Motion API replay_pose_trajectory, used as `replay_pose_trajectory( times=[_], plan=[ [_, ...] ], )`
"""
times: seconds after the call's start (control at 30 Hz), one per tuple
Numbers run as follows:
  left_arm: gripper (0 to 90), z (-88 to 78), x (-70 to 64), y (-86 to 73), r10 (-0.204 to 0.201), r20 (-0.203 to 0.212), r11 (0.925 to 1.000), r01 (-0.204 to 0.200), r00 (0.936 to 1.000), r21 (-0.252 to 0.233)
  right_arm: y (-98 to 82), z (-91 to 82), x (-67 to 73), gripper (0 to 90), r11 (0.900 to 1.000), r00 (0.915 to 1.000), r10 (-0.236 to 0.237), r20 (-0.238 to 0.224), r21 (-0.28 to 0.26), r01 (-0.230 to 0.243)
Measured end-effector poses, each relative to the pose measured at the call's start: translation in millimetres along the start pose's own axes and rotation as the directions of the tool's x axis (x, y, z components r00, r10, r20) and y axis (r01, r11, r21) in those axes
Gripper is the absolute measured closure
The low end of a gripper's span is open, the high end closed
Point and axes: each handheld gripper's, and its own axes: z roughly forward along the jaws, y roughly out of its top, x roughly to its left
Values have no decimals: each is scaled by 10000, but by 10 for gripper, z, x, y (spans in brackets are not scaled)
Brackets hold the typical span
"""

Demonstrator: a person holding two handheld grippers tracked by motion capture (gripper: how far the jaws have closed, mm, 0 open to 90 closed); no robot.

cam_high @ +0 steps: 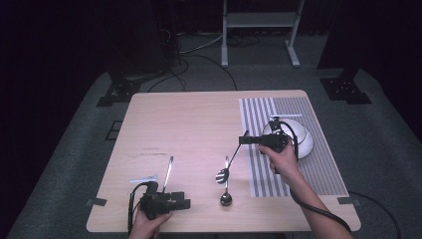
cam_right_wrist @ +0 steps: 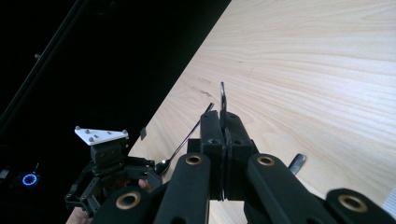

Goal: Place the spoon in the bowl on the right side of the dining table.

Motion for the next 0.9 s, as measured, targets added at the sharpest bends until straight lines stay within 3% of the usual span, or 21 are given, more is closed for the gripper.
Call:
replay_pose_trajectory(
  times=[0.47, 0.9],
  plan=[
    [68, 5, -8, 2, 7, -1, 10000, -7, 10000, -8, 1, -184, -111, 890, 9991, 9996, 221, 199, -354, -214],
    [68, 1, -6, 5, 56, -1, 10000, -56, 10000, -27, 50, -349, -124, 889, 9980, 9988, 218, 450, -601, -190]
  ],
)
